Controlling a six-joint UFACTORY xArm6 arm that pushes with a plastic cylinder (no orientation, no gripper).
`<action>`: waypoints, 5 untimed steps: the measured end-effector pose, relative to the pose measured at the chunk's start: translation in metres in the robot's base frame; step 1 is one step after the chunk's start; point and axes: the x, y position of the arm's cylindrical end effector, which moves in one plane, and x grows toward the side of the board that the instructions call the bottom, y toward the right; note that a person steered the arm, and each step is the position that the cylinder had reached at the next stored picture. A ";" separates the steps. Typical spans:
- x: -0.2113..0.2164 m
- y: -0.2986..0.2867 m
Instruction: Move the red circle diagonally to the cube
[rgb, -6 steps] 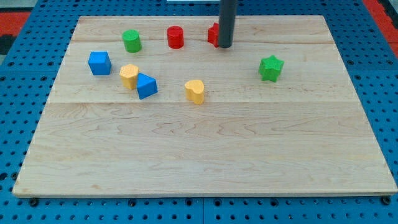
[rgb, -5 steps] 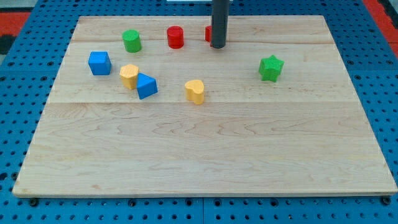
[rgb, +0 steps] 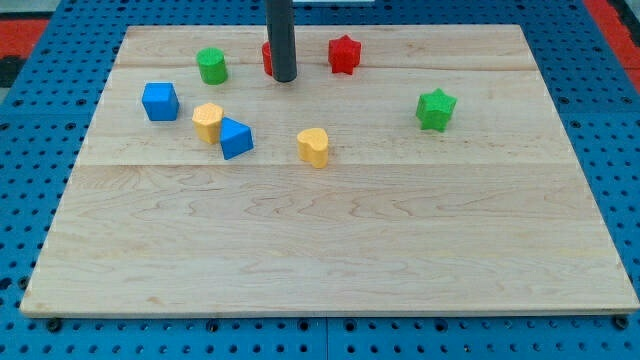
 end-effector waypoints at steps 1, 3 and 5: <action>-0.001 -0.007; 0.011 -0.009; 0.006 -0.009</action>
